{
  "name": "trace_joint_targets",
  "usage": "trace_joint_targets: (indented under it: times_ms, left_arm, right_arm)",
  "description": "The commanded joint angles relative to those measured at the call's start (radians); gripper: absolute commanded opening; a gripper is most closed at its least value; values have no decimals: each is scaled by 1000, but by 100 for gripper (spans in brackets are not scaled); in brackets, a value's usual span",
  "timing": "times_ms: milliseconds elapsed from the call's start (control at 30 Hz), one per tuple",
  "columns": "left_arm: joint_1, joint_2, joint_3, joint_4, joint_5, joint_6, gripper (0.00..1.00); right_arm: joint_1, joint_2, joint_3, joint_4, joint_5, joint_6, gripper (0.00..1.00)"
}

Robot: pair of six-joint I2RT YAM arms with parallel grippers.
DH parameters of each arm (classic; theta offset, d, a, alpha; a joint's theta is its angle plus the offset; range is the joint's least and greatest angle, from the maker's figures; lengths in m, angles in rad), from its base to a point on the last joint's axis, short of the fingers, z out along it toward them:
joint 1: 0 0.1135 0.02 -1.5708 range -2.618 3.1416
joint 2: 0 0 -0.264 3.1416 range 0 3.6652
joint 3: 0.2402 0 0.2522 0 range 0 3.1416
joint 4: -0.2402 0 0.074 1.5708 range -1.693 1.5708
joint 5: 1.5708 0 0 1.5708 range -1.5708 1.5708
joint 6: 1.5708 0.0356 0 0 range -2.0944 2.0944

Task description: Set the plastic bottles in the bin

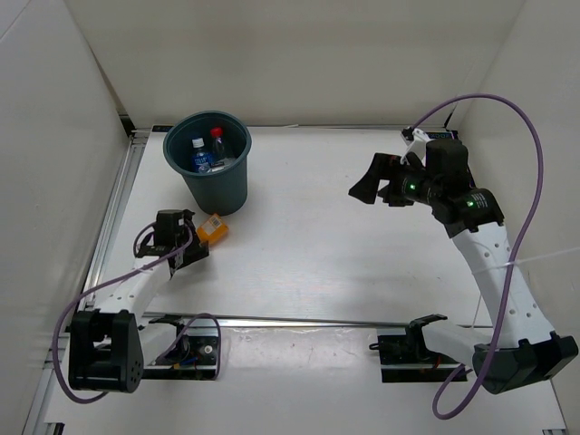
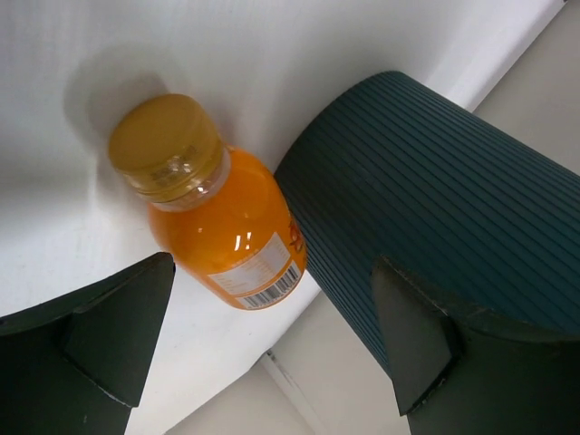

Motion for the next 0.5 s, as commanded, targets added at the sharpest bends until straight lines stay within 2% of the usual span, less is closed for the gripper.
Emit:
trace_joint_targets:
  times_ms: [0, 400, 467]
  left_arm:
    - [8, 32, 39, 74, 25, -157, 100]
    - [8, 207, 118, 111, 36, -220, 100]
    - [8, 221, 127, 111, 36, -220, 97]
  right_arm:
    - [-4, -29, 26, 1, 6, -35, 100]
    - [-4, 0, -3, 1, 16, -45, 100]
    - [-4, 11, -3, 10, 16, -45, 100]
